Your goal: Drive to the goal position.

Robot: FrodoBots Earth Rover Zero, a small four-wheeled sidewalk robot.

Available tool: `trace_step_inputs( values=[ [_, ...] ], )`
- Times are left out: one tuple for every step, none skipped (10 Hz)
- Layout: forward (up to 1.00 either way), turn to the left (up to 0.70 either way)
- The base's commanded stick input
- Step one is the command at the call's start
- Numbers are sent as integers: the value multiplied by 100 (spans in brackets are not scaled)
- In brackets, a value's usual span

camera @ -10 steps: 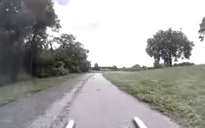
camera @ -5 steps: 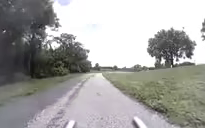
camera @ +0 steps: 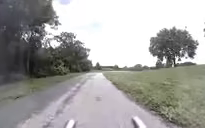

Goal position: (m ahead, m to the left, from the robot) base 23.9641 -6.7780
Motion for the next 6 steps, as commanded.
trace_step_inputs(
  values=[
    [70, 0],
    [70, 0],
    [70, 0],
    [70, 0],
    [70, 0],
    [70, 0]
  ],
)
